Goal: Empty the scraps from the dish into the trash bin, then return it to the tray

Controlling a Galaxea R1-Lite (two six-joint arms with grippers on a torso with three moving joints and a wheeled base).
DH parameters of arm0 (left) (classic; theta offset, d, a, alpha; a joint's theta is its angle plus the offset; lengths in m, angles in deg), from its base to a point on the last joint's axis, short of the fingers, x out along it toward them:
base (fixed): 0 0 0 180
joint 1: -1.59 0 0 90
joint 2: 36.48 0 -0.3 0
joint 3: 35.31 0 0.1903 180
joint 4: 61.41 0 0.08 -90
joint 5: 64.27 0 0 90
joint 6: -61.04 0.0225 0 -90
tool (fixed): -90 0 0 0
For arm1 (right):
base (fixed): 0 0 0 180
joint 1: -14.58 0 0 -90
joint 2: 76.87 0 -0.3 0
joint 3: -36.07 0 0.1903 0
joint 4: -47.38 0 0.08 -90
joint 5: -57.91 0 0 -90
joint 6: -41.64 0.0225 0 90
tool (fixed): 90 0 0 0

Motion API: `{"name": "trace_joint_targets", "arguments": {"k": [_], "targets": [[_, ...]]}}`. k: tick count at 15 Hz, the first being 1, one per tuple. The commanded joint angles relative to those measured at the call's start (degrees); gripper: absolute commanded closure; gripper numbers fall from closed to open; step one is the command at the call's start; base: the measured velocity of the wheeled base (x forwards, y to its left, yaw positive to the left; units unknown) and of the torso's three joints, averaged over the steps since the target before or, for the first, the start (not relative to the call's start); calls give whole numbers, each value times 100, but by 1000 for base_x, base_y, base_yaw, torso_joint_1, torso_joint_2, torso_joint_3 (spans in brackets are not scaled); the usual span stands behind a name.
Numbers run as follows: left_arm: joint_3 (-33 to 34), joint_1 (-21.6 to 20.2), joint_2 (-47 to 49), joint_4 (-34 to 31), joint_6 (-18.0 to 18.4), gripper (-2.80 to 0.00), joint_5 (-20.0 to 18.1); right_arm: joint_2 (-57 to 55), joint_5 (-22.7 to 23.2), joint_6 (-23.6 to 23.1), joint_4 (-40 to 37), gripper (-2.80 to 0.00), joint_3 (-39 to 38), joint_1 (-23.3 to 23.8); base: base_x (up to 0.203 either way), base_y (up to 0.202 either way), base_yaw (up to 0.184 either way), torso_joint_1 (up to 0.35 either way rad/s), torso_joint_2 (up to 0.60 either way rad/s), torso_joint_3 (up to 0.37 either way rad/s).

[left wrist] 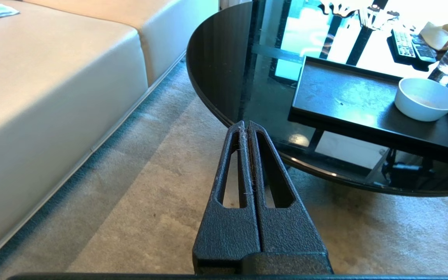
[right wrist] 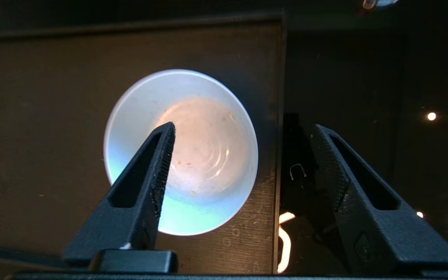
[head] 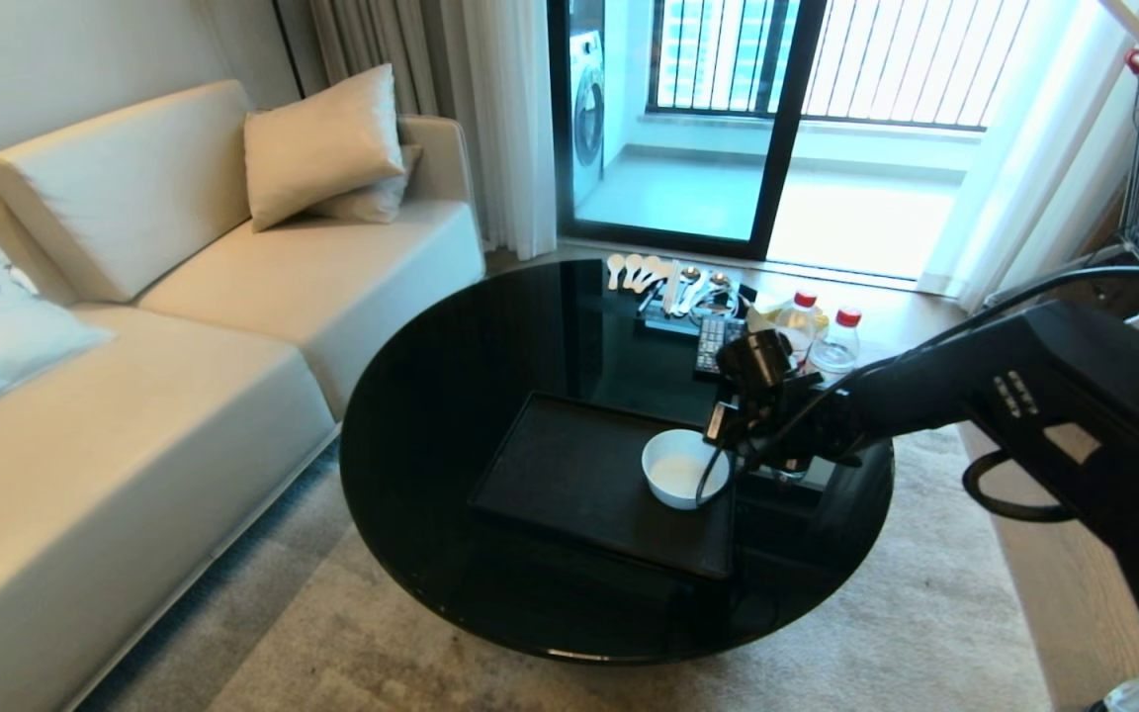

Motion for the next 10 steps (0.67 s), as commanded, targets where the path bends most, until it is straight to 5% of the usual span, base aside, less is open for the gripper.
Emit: {"name": "trace_joint_targets", "arguments": {"k": [1,5,6,7,10], "targets": [[0,0,-2,1,-5,0,3,904,-69,-198,7,-280,-190,-39,0,0,0,0,0,0],[0,0,-2,1,-5,0,3,2690,-134,-1241,3,-280,-1003,-178,0,0,0,0,0,0],[0,0,-2,1,-5,0,3,3160,-189,-1532,-6,-45,-1283,-194,0,0,0,0,0,0],[0,0,-2,6,-5,0,3,3577,-241,-1798,-8,0,-1603,-188,0,0,0,0,0,0],[0,0,-2,1,-5,0,3,4920,-319,-2533,37,0,-2603,-64,0,0,0,0,0,0]]}}
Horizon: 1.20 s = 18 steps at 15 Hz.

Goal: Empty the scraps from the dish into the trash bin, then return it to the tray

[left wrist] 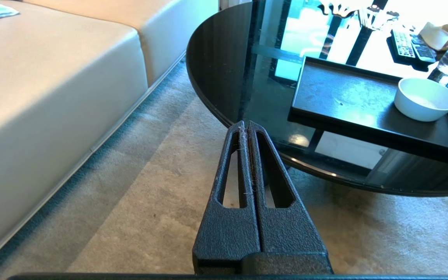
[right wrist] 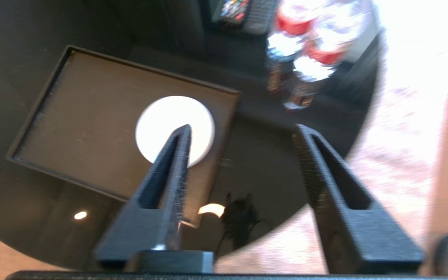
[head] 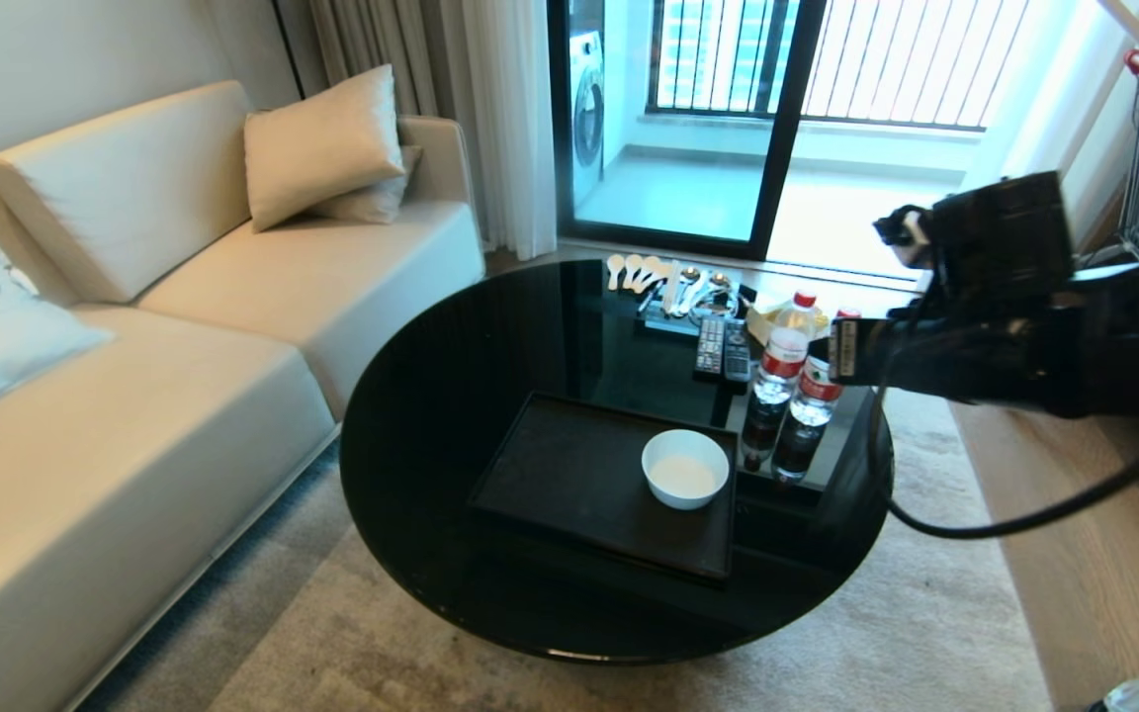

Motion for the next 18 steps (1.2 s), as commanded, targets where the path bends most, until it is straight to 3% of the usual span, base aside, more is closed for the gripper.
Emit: {"name": "trace_joint_targets", "arguments": {"k": [1,4,7,9,11,18], "targets": [[0,0,-2,-1,-5,0,4,1484,-32,-323,75,0,-701,68,0,0,0,0,0,0],[0,0,-2,-1,-5,0,4,2756,-57,-519,287,0,-1472,380,0,0,0,0,0,0],[0,0,-2,3,-5,0,4,4216,-41,-526,385,0,-2256,1505,0,0,0,0,0,0],[0,0,-2,7,-5,0,4,5260,-38,-541,406,0,-3039,1933,0,0,0,0,0,0],[0,0,-2,-1,-5,0,4,6162,-39,-693,396,0,-3859,2115,0,0,0,0,0,0],[0,0,-2,3,-5,0,4,8246,95,-1960,348,0,-6047,2268,0,0,0,0,0,0]]}}
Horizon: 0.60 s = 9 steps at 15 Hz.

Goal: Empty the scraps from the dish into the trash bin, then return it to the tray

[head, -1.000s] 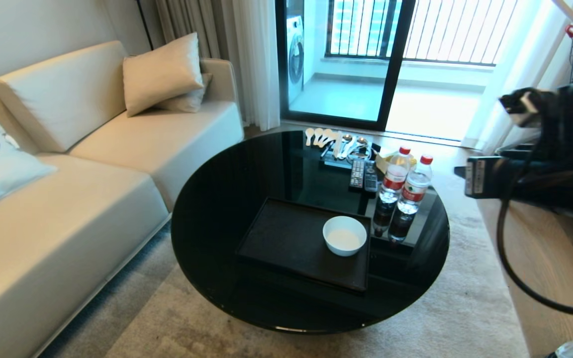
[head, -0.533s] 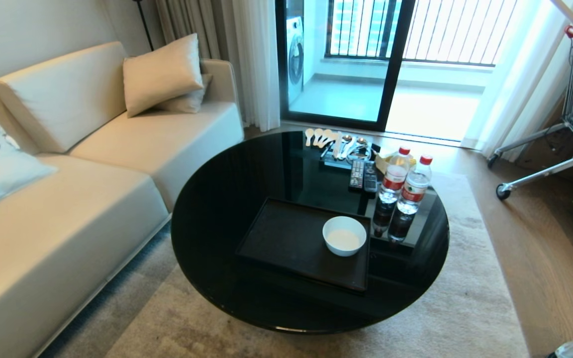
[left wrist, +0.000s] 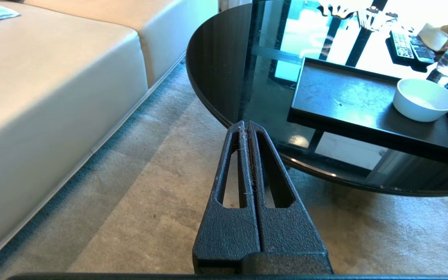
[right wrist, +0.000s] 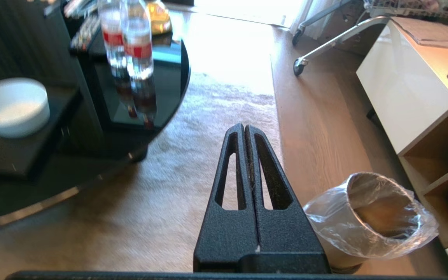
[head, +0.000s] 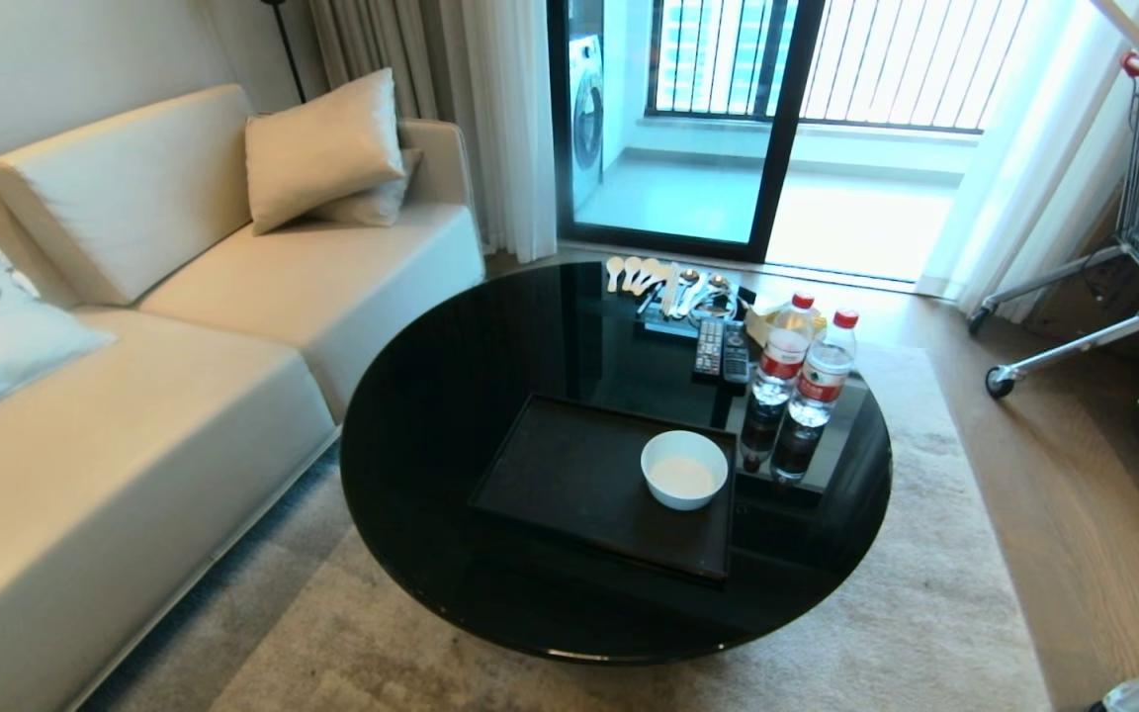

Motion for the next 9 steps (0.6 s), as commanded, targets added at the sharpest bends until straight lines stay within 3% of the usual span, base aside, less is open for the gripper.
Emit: {"name": "trace_joint_targets", "arguments": {"k": [1,4,6,9], "targets": [[0,0,-2,1,-5,0,4,680,491,-378,77,0,-636,23,0,0,0,0,0,0],[0,0,-2,1,-5,0,4,1325,1954,-515,-230,0,-902,87,0,0,0,0,0,0],[0,0,-2,1,-5,0,4,1767,2292,-499,-983,0,-820,116,0,0,0,0,0,0],[0,0,-2,7,-5,0,4,1798,2296,-360,-997,0,-825,118,0,0,0,0,0,0]]}}
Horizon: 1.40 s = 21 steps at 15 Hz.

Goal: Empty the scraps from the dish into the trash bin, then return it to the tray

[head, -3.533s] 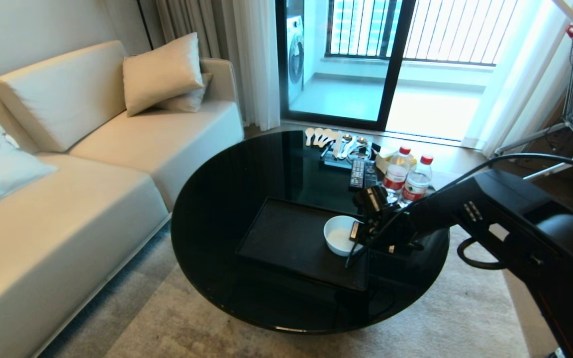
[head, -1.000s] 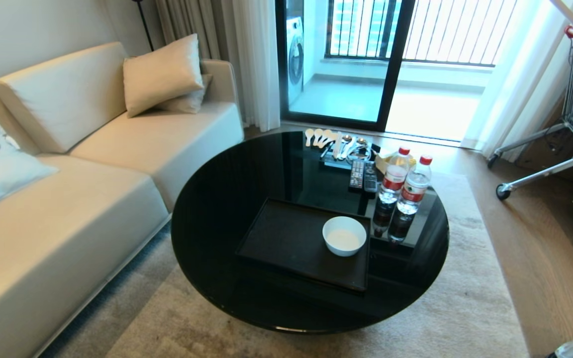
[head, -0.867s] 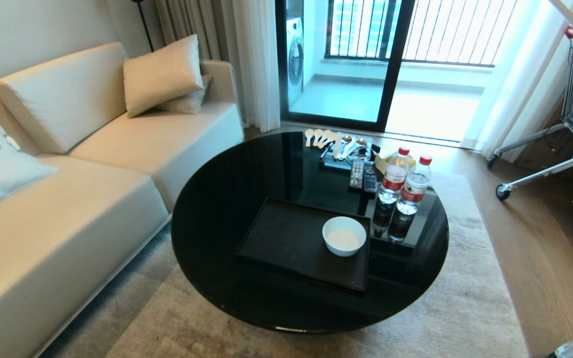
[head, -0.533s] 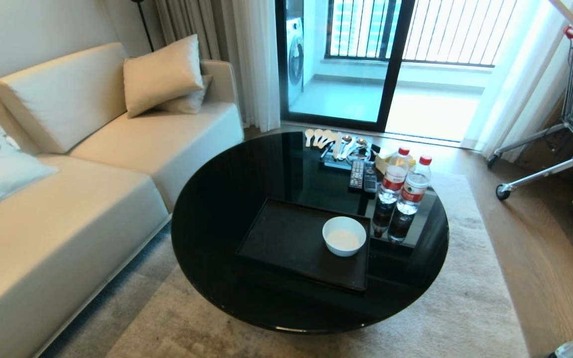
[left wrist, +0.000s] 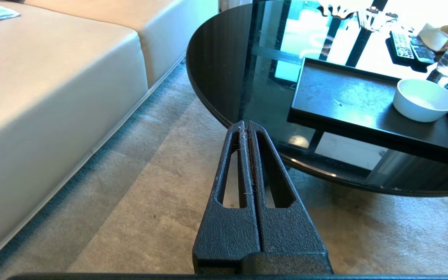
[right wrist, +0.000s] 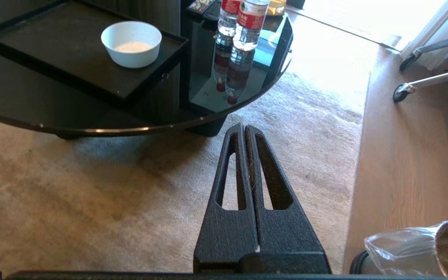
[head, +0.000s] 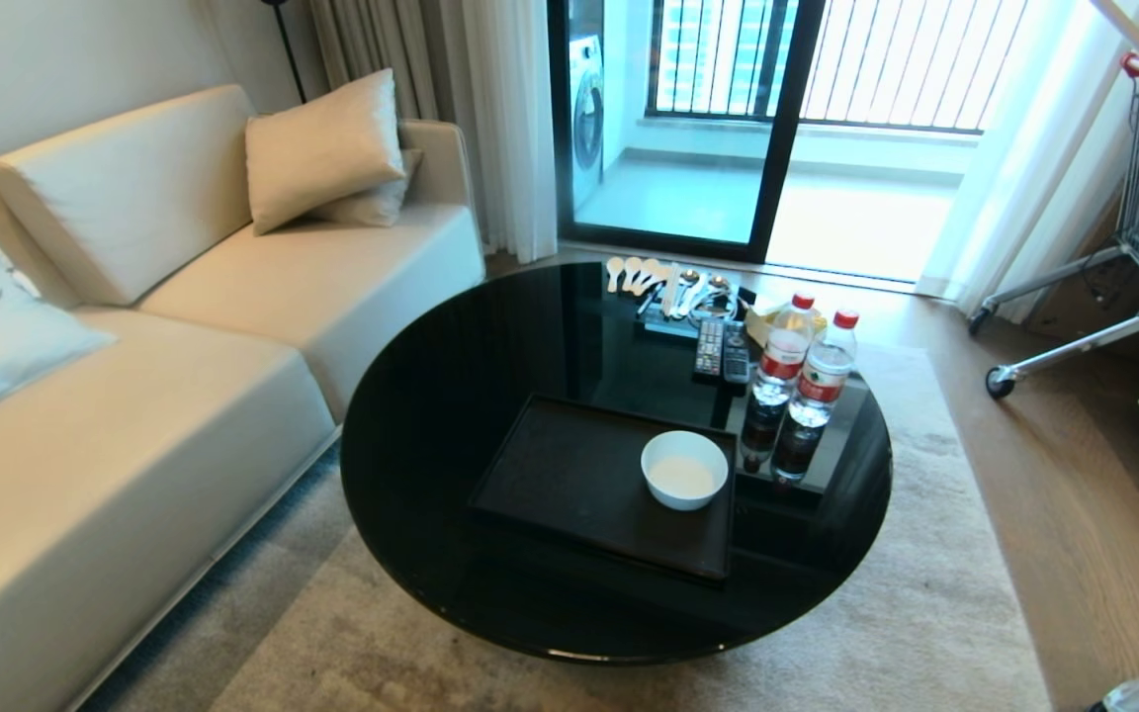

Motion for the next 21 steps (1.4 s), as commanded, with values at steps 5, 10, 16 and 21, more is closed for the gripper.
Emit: {"name": "trace_joint_targets", "arguments": {"k": [5,10,16,21], "targets": [[0,0,-2,-1,-5,0,2,126,-203,352,143,0,-67,3,0,0,0,0,0,0],[0,0,-2,-1,-5,0,2,126,-203,326,152,0,-67,3,0,0,0,0,0,0],[0,0,-2,-1,-5,0,2,126,-208,352,143,0,-59,3,0,0,0,0,0,0],[0,0,-2,-1,-5,0,2,126,-203,344,146,0,-67,3,0,0,0,0,0,0]]}}
